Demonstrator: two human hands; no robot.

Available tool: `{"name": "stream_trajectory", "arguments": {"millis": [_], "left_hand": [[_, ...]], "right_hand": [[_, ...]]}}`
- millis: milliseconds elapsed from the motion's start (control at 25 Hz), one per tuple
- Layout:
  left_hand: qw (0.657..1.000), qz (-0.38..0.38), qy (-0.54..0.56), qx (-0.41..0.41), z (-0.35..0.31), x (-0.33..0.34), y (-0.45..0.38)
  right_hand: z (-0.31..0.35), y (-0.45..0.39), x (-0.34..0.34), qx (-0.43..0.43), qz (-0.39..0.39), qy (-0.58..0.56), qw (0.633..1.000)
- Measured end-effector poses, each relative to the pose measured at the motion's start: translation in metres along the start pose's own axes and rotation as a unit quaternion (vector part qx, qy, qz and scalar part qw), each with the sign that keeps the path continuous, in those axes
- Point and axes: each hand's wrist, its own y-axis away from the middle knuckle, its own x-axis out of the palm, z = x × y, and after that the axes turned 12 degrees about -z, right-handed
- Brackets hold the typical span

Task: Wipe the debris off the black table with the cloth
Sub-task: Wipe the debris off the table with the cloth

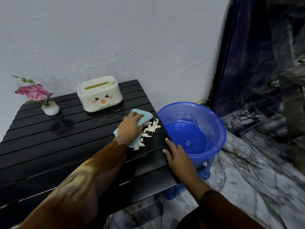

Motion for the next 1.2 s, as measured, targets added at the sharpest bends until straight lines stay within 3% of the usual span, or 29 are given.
{"name": "stream_trajectory", "arguments": {"millis": [240,480,760,1200], "left_hand": [[0.999,0.021,0.022,0.009,-0.029,-0.005,-0.008],[0.983,-0.143,0.065,-0.099,-0.003,-0.058,0.014],[0.98,-0.039,-0.028,-0.195,-0.015,-0.049,0.089],[0.97,-0.03,-0.071,-0.231,-0.072,0.006,0.049]], "right_hand": [[-0.001,-0.001,0.001,0.001,-0.002,-0.013,1.0],[0.002,-0.002,-0.004,0.02,0.023,-0.013,0.999],[-0.003,-0.002,-0.022,0.048,0.114,-0.075,0.99],[-0.016,0.012,-0.016,0.044,0.076,-0.167,0.982]]}}
